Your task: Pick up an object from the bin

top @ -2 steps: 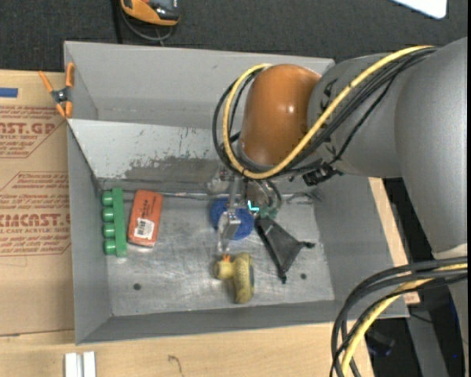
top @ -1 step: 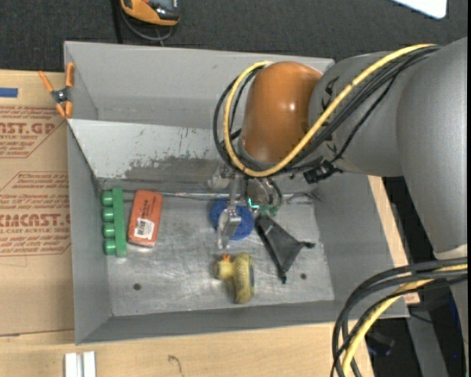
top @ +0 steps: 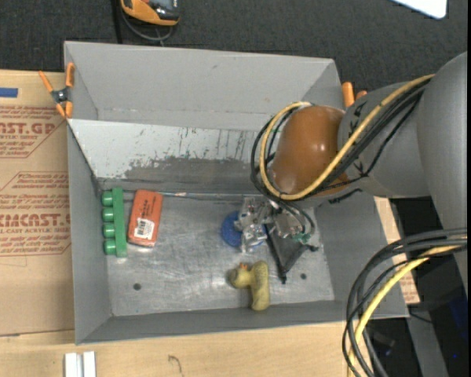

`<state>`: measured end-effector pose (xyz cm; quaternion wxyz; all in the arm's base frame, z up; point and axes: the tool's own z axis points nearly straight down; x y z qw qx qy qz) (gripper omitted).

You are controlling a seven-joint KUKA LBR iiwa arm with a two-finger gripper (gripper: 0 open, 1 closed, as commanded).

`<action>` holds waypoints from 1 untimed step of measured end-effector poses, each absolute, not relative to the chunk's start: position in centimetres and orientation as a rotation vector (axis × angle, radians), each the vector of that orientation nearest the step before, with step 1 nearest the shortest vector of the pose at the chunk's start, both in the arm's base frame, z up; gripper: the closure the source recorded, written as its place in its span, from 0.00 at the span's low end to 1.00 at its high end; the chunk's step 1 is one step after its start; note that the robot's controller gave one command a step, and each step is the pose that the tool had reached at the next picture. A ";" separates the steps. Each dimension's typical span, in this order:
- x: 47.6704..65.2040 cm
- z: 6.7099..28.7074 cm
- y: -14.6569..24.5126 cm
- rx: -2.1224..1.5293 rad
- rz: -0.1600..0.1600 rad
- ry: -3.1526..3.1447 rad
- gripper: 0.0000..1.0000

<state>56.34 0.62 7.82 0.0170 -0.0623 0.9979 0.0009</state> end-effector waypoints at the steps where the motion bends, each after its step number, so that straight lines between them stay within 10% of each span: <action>1: 56.3 7.8 0.6 -0.194 0.003 3.102 1.00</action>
Offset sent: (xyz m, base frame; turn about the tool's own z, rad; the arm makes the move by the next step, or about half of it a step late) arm -0.0203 0.0067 0.1553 -0.0382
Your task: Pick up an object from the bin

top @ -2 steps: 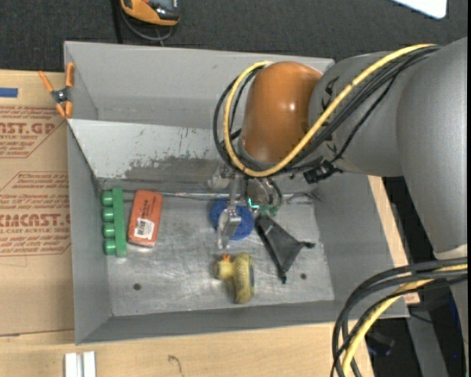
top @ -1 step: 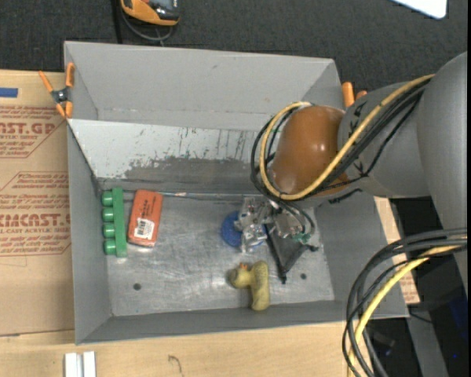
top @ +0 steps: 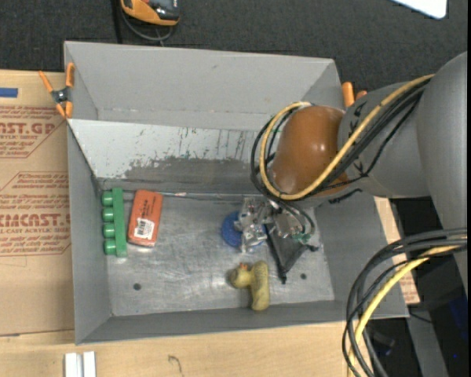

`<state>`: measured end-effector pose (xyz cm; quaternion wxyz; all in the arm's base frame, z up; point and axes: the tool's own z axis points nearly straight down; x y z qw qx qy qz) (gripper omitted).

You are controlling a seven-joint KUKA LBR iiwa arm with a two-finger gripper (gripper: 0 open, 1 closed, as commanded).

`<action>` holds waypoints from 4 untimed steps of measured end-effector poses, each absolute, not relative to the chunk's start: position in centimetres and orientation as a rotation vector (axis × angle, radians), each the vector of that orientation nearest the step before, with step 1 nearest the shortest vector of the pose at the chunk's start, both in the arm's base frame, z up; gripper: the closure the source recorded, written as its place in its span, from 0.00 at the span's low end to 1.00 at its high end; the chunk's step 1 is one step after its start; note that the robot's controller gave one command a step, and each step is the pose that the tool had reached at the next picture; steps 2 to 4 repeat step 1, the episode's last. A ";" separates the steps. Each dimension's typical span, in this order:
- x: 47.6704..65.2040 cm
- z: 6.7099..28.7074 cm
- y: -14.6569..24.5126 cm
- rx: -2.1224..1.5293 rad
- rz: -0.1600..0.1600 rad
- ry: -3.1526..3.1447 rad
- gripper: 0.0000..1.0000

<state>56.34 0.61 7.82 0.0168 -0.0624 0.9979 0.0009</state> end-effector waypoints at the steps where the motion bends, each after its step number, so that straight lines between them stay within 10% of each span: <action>1: 54.5 23.5 1.3 -0.255 0.000 3.125 1.00; 4: 54.5 23.5 1.3 -0.255 0.000 3.125 1.00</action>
Offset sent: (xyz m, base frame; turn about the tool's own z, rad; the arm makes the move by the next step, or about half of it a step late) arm 0.0000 0.0000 0.0000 0.0000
